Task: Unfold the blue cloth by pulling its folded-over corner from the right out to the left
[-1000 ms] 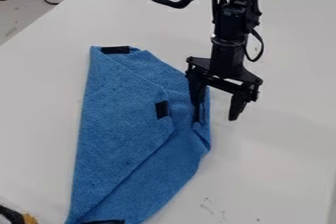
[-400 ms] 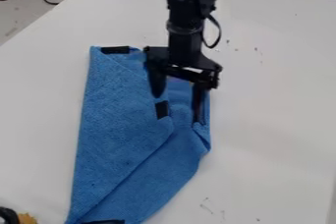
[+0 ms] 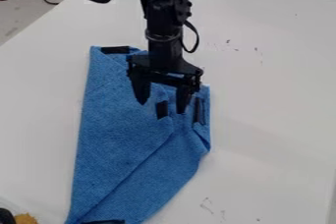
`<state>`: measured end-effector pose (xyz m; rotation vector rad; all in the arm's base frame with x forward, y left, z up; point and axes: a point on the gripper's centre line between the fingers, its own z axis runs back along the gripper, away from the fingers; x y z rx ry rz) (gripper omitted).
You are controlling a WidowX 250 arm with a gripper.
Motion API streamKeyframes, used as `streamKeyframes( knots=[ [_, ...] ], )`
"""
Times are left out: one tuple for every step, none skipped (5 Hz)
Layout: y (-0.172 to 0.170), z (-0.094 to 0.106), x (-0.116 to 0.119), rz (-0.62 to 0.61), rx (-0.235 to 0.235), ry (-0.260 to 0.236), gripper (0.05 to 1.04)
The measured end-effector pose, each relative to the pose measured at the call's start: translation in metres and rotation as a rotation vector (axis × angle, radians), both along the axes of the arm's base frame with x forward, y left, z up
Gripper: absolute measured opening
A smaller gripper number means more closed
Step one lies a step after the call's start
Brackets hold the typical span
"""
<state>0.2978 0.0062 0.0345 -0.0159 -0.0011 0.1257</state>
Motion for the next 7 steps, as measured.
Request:
streamKeyframes(
  knots=[
    [0.0, -0.007, 0.003, -0.012, -0.004, 0.032, 0.999],
    [0.0, -0.011, 0.008, -0.022, -0.005, 0.05, 0.997],
    [0.0, -0.017, 0.009, -0.036, -0.006, 0.07, 0.945],
    [0.0, -0.018, 0.009, -0.033, -0.007, 0.077, 0.66],
    [0.002, -0.024, 0.01, -0.042, -0.011, 0.098, 0.358],
    [0.003, -0.025, 0.011, -0.043, -0.019, 0.102, 0.152],
    [0.002, -0.027, 0.014, -0.052, -0.026, 0.103, 0.062]
  ],
)
